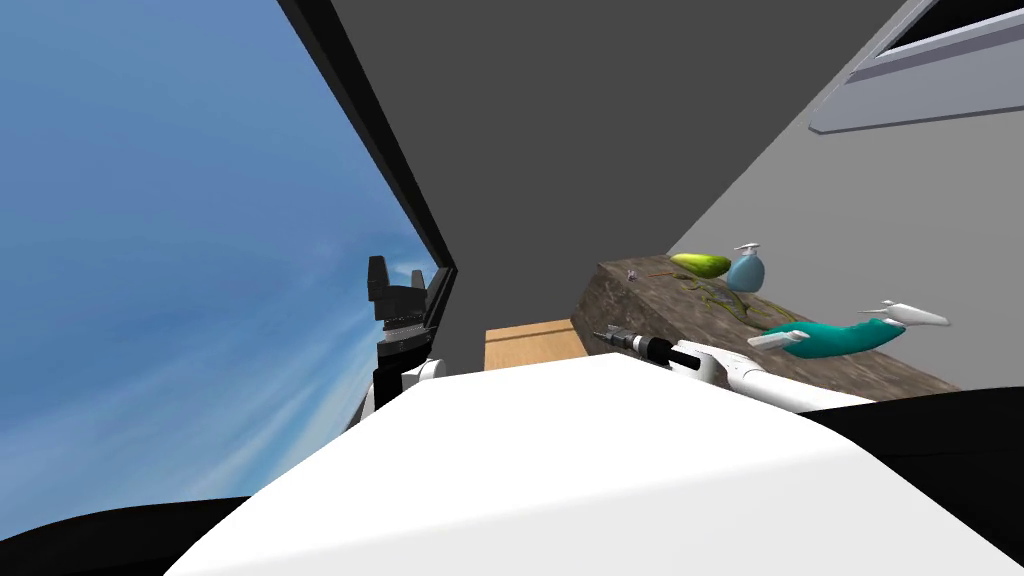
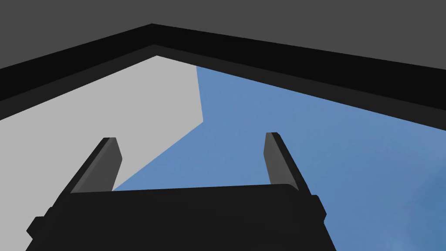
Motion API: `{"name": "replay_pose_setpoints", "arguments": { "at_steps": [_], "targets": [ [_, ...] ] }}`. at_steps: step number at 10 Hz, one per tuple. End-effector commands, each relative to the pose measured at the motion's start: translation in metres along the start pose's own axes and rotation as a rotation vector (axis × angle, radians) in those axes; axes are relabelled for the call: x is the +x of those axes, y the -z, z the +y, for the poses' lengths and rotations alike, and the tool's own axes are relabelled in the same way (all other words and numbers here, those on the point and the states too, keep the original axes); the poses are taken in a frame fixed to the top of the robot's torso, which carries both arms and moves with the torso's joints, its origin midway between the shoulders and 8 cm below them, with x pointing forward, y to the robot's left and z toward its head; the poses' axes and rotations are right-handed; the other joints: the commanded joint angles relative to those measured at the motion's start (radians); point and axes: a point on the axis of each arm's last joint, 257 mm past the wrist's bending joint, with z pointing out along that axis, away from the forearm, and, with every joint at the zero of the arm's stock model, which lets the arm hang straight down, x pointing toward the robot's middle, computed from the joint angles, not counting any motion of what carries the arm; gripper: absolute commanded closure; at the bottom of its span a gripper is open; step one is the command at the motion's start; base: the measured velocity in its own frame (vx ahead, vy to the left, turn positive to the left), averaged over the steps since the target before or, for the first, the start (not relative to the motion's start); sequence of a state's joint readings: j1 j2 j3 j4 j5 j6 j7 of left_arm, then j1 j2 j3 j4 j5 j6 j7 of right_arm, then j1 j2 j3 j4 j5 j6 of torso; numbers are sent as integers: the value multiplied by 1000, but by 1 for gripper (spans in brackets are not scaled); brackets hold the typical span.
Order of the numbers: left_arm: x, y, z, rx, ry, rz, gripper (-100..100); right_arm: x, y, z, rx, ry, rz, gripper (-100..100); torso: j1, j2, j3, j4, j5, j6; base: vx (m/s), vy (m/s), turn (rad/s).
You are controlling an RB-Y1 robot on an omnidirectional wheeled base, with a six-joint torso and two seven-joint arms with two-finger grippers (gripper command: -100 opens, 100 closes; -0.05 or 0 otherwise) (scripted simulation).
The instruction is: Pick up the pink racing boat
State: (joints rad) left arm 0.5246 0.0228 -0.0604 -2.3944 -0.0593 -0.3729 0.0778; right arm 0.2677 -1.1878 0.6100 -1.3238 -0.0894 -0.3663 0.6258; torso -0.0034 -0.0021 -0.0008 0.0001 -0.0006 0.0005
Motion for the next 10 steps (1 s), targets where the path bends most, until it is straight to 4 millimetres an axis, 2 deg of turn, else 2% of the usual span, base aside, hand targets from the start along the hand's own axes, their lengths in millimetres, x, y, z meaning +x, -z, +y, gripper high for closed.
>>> {"name": "replay_pose_setpoints", "arguments": {
  "at_steps": [1, 3, 4, 5, 6, 8, 10],
  "targets": [
    [0, 0, 0, 0, 0, 0, 0, 22, 20, -37, 65, 67, 76, -100, 0, 0, 0, 0, 0, 0, 49, 6, 385],
    [0, 0, 0, 0, 0, 0, 0, 31, 40, -69, 117, 121, 131, -100, -1, -1, -1, 0, 0, 1, 45, -12, 128],
    [0, 0, 0, 0, 0, 0, 0, 35, 45, -80, 138, 124, 143, -100, -1, -1, -1, 0, 0, 0, 40, -13, 115],
    [0, 0, 0, 0, 0, 0, 0, 35, 45, -80, 138, 124, 143, -100, -1, -1, -1, 0, 0, 1, 15, -3, 2],
    [0, 0, 0, 0, 0, 0, 0, 43, 63, -106, 180, 166, 190, -100, 0, 0, 0, 0, 0, 1, 29, -1, 225],
    [0, 0, 0, 0, 0, 0, 0, 44, 65, -110, 189, 167, 195, -100, -1, -1, 0, 0, 0, 1, 29, -12, 41],
    [0, 0, 0, 0, 0, 0, 0, 54, 104, -157, 270, 243, 281, -100, -1, -1, -1, 0, 0, 0, 61, -24, 239]
  ]
}}
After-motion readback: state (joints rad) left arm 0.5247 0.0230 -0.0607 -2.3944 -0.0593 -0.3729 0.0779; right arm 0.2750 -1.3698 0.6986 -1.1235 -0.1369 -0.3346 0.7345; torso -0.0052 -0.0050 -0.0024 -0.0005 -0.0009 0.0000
